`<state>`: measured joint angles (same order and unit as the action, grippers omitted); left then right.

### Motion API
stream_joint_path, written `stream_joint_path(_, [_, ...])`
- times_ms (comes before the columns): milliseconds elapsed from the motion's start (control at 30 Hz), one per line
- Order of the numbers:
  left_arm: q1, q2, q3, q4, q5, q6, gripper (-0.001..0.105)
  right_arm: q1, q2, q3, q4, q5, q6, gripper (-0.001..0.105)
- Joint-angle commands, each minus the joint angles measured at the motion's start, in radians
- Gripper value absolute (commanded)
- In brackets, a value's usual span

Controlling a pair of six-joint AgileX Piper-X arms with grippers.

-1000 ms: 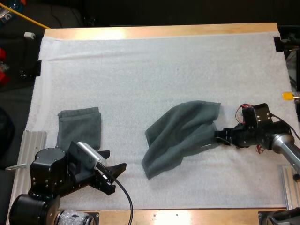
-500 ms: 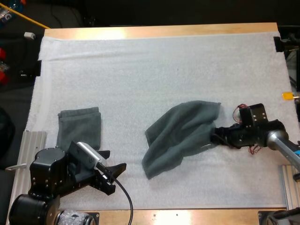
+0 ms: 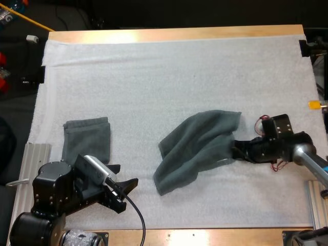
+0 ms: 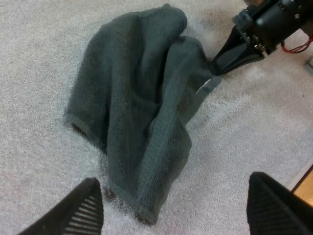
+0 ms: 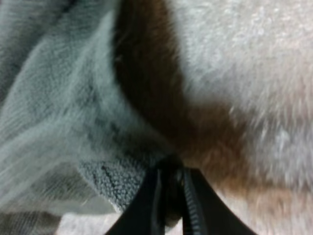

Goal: Pick towel from pile, fold and stack

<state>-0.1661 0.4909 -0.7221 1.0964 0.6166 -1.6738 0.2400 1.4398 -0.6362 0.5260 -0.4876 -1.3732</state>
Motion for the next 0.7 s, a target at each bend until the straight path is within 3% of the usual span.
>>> stream_joint_path(0, [-0.005,0.001,-0.002,0.002,0.009,-0.003,0.06,-0.003,-0.035,-0.001,0.029,-0.001,-0.016,0.0])
stream_joint_path(133, [-0.005,0.004,0.014,0.004,0.045,-0.015,0.06,-0.003,-0.1,-0.001,0.118,0.011,-0.053,0.0])
stream_joint_path(200, [-0.012,0.003,0.048,0.0,0.098,-0.049,0.06,-0.003,-0.127,-0.001,0.176,0.016,-0.077,0.0])
stream_joint_path(267, [-0.031,0.003,0.083,-0.001,0.106,-0.058,0.06,-0.003,-0.141,-0.001,0.209,0.02,-0.095,0.0])
stream_joint_path(467, [-0.14,0.003,0.202,-0.02,0.104,-0.122,0.06,-0.003,-0.156,-0.001,0.291,0.022,-0.13,0.0])
stream_joint_path(667, [-0.237,0.026,0.253,-0.15,0.067,-0.275,0.06,-0.003,-0.156,-0.001,0.332,0.038,-0.133,0.0])
